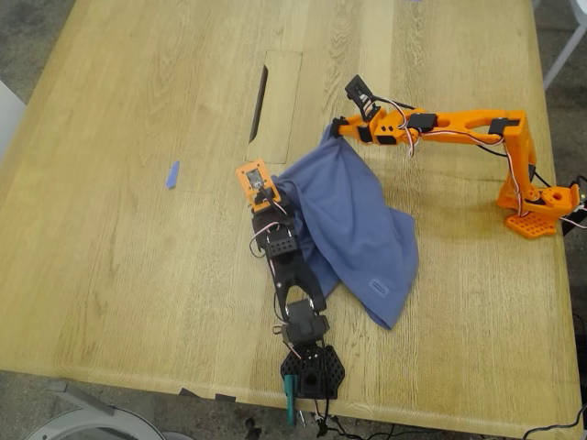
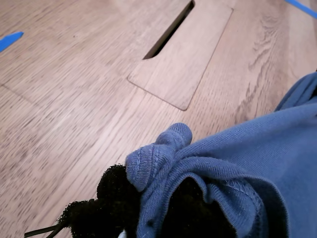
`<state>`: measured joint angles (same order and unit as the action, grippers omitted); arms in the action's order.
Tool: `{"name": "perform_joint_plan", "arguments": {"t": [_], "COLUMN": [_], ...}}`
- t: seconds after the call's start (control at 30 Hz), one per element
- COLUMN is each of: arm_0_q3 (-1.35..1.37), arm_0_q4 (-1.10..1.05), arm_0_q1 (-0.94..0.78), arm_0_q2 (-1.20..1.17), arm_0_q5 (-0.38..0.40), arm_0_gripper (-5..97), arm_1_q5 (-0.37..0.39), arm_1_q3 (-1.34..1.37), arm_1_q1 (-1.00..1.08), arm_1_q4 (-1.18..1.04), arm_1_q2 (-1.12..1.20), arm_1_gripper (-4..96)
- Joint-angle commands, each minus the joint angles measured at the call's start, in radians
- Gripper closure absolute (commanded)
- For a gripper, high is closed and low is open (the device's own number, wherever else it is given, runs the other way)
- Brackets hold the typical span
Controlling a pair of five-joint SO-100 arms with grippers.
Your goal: Fold a T-shirt
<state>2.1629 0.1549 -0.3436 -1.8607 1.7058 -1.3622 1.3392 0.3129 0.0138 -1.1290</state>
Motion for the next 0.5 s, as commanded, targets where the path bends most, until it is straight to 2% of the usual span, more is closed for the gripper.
{"name": "perform_joint_plan", "arguments": {"t": [0.0, 0.47], "arm_0_q3": [-0.186, -0.390], "arm_0_q4": [-0.055, -0.167], "arm_0_q1": [-0.083, -0.179], "arm_0_q2": [0.029, 0.319], "arm_0_q5": [0.000, 0.003], "arm_0_gripper": [92, 92], "arm_1_q5": [-0.008, -0.014], "arm_1_q3": [-0.110, -0.291], "arm_1_q1": [0.054, 0.106], "arm_1_q4": [0.029, 0.101], "arm_1_q2": [0.023, 0.244], "arm_1_gripper": [91.4, 91.4]}}
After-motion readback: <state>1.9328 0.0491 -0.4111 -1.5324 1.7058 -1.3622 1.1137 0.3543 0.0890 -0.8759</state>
